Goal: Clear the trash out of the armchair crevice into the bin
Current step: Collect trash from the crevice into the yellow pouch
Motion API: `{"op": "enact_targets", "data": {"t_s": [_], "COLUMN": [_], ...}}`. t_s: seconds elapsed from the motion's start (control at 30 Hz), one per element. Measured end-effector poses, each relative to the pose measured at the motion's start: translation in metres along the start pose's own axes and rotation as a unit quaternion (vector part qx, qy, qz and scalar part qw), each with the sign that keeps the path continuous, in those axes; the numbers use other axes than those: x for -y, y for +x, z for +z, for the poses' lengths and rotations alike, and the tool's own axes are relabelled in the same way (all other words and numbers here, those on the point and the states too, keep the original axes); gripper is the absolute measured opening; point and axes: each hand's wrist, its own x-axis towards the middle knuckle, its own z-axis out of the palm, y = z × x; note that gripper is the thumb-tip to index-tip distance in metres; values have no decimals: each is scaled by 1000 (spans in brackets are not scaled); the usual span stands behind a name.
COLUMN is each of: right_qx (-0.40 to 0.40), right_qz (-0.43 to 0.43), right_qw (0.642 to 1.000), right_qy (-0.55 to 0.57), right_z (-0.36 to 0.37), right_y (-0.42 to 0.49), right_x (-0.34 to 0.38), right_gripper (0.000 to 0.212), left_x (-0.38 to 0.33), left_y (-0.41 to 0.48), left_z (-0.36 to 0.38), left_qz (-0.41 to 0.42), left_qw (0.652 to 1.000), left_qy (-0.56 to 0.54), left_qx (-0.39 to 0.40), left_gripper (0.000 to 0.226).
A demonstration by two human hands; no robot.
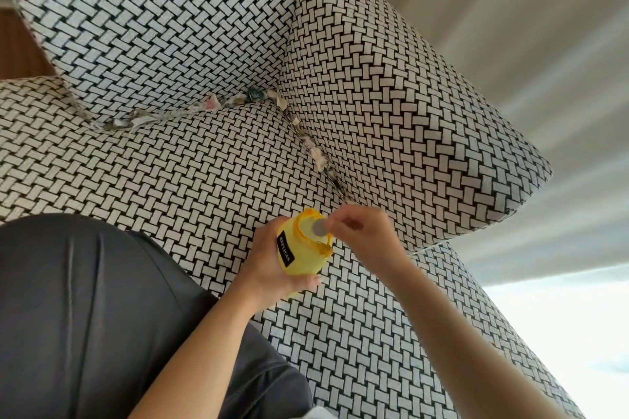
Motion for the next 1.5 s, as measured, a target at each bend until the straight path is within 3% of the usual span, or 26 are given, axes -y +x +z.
{"op": "enact_targets", "data": {"t_s": [0.07, 0.17, 0.23, 0.33, 0.43, 0.63, 0.73, 1.0, 1.2, 1.37, 1.5], "right_qx": [-2, -97, -129, -50, -12, -169, -214, -171, -225, -278, -321], "right_qz": [-20, 12, 35, 97, 155, 208, 241, 326, 317, 299, 235], "right_qw": [998, 992, 977, 935, 901, 924, 919, 902, 906, 892, 892], "right_qy": [-52, -80, -169, -338, -404, -272, -228, -227, -167, -195, -215], "right_z": [12, 1, -17, -30, -18, 9, 16, 17, 21, 30, 33], "right_y": [-3, 8, 21, 44, 56, 46, 52, 70, 69, 68, 62], "right_x": [-6, -22, -31, -52, -69, -98, -101, -97, -99, -102, -107], "right_gripper": [12, 17, 18, 29, 29, 24, 20, 27, 23, 29, 29], "left_x": [1, 0, -1, -3, -3, -1, -2, -5, -5, -4, -5], "left_y": [1, 0, -2, -2, -2, -3, -3, -5, -7, -6, -6], "left_z": [-1, -1, -2, -3, -3, -5, -6, -7, -8, -8, -10], "left_qz": [1, -3, -2, -5, -9, 3, 1, -18, -18, -20, -24], "left_qw": [1000, 1000, 1000, 1000, 1000, 1000, 1000, 999, 999, 999, 999], "left_qy": [6, 21, 22, 16, 6, 4, 9, 3, 11, 7, 18], "left_qx": [5, 14, 15, 14, 19, 22, 22, 26, 33, 35, 35], "left_gripper": [83, 83, 83, 83, 82, 83, 83, 86, 89, 89, 87]}}
